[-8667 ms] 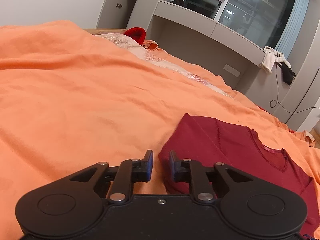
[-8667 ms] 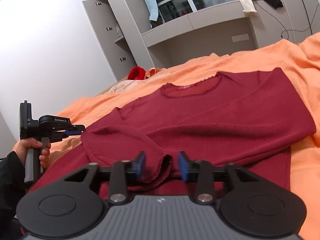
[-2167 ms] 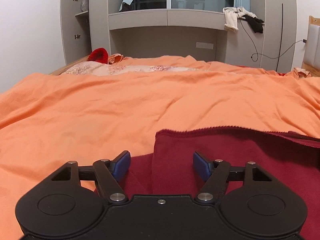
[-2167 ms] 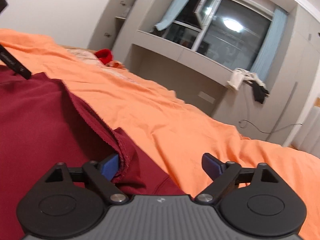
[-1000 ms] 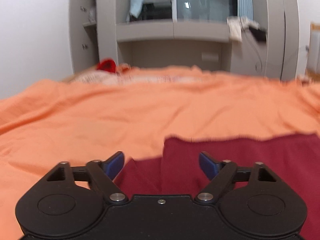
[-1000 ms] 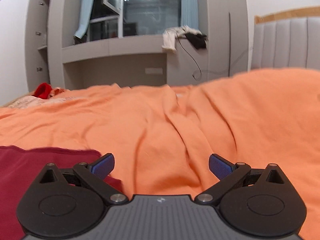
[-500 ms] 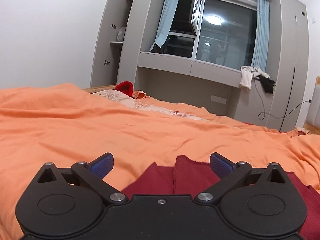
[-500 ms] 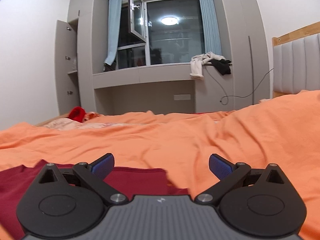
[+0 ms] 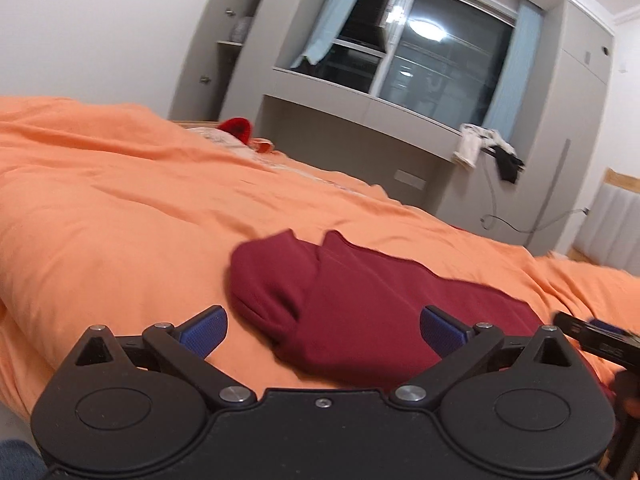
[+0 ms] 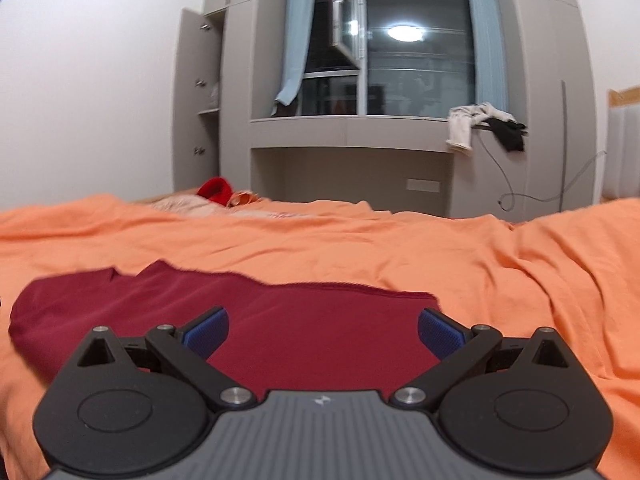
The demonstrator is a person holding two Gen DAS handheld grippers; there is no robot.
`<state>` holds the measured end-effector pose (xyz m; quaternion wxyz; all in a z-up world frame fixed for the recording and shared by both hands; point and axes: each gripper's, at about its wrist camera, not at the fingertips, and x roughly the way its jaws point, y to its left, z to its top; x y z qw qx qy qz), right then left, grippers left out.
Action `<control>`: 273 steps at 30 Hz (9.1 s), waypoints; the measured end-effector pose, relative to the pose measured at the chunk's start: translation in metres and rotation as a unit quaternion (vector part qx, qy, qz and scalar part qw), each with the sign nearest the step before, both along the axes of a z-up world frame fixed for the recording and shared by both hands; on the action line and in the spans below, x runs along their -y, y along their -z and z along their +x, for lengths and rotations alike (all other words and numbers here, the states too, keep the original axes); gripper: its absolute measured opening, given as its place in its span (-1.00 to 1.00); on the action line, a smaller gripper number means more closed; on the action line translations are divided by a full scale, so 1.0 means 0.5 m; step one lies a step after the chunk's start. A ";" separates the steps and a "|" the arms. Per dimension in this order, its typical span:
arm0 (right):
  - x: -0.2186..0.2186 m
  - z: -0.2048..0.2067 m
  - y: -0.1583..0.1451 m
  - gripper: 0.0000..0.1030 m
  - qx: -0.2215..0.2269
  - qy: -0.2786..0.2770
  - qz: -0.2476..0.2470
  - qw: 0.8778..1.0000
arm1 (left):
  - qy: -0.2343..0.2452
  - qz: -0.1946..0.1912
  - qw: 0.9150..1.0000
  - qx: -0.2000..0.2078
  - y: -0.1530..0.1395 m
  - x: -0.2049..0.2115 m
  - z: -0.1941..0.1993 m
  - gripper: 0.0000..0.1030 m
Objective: Fold small clothes
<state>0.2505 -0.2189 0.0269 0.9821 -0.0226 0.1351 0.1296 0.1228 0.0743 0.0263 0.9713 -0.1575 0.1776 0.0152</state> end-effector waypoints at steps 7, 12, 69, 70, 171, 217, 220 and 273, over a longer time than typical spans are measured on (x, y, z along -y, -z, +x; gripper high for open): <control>-0.030 -0.008 0.010 1.00 0.008 -0.020 -0.028 0.999 | 0.062 -0.074 0.995 -0.035 0.024 0.000 0.017 0.99; -0.033 -0.004 0.014 0.99 0.001 -0.023 -0.024 0.999 | 0.088 -0.125 0.984 -0.087 0.051 0.009 0.072 0.99; -0.084 0.000 0.097 1.00 -0.040 -0.022 -0.027 0.999 | 0.029 -0.075 0.992 -0.100 0.075 0.040 0.220 0.87; -0.083 -0.001 0.096 1.00 -0.041 -0.021 -0.027 0.999 | 0.026 -0.069 0.992 -0.099 0.076 0.043 0.218 0.86; 0.313 0.161 0.001 -0.84 -0.183 0.002 0.329 0.926 | 0.325 0.315 0.887 0.088 0.008 0.531 0.088 -0.65; 0.387 0.116 0.064 -0.90 -0.203 0.078 0.264 0.940 | 0.400 0.229 0.887 0.044 0.054 0.593 0.149 -0.19; 0.388 0.114 0.066 -0.87 -0.204 0.081 0.262 0.940 | 0.412 0.177 0.893 0.025 0.035 0.568 0.164 -0.02; 0.228 -0.042 0.068 1.00 -0.114 0.019 -0.046 0.992 | 0.229 -0.005 0.973 0.003 0.068 0.282 0.299 0.99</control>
